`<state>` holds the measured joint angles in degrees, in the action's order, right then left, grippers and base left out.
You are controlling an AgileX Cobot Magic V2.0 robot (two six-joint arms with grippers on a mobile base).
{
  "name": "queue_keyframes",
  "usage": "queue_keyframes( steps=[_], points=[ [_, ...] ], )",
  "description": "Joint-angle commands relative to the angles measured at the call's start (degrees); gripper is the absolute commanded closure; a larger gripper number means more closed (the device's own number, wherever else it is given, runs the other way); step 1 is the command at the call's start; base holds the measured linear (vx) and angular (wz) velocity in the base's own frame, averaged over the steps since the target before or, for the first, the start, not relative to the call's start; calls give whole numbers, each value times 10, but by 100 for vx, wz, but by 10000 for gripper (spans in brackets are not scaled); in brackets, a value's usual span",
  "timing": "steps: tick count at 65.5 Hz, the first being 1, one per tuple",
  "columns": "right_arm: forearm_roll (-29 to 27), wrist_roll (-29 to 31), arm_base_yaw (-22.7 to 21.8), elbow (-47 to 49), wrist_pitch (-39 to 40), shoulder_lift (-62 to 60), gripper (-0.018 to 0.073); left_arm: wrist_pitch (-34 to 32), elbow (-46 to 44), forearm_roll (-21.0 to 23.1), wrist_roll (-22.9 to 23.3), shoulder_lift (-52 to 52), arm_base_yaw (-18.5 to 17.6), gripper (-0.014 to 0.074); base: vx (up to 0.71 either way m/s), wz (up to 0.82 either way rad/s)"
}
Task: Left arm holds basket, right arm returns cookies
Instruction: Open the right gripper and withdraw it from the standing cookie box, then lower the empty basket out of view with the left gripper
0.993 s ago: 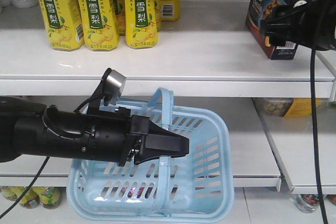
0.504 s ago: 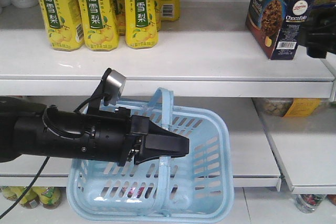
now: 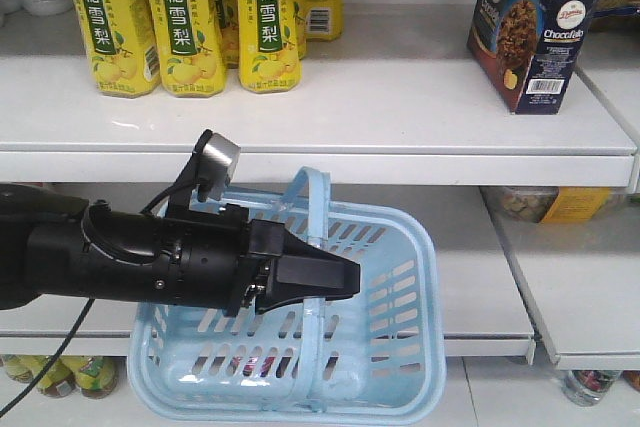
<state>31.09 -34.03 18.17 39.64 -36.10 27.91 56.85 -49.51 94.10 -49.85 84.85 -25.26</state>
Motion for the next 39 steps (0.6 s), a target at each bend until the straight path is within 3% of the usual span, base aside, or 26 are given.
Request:
queue_keyframes(
  steps=[1,19,39],
  points=[
    [12,6,1,-41,37,-66,-21,4,-22,79,-14,-24,2,599,0,0],
    [20,6,1,-204,79,-227,-21,4,-22,79,-14,-24,2,599,0,0],
    [15,3,1,-284,149,-239,-21,4,-22,79,-14,-24,2,599,0,0]
  ],
)
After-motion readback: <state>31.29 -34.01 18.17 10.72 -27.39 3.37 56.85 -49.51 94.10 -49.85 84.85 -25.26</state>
